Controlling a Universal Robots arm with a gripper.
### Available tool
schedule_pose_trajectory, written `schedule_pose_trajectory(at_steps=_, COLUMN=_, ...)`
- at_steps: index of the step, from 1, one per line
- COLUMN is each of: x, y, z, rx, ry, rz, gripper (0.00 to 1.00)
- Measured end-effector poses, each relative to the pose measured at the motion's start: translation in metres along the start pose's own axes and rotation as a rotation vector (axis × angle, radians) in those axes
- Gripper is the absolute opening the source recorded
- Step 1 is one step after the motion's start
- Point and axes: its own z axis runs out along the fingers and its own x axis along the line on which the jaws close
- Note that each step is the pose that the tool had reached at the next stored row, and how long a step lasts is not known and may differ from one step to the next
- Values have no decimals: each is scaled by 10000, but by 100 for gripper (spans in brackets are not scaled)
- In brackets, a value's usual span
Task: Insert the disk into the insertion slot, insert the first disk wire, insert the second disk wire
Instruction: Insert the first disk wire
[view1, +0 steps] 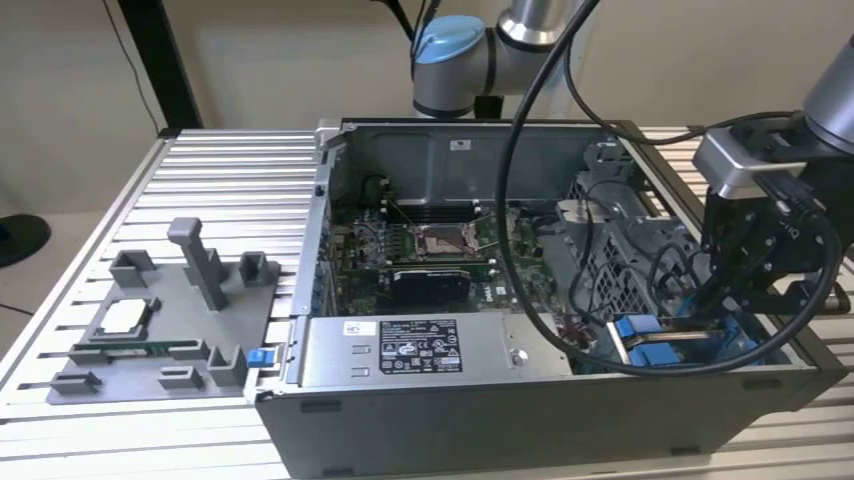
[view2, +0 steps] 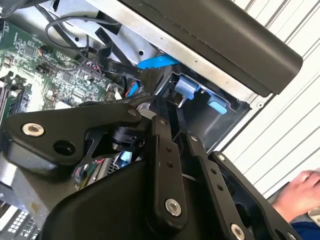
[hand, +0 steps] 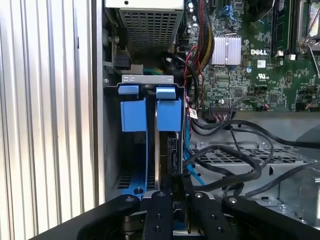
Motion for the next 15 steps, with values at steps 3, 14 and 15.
schedule_pose_trajectory(at_steps=3, x=0, y=0, z=14, rx=2, ry=5, rz=0, gripper=0)
schedule_pose_trajectory(at_steps=14, x=0, y=0, z=39, rx=7, ry=-2, rz=0, gripper=0)
schedule_pose_trajectory(at_steps=15, x=-1, y=0, z=41, rx=7, ry=1, rz=-1, gripper=0)
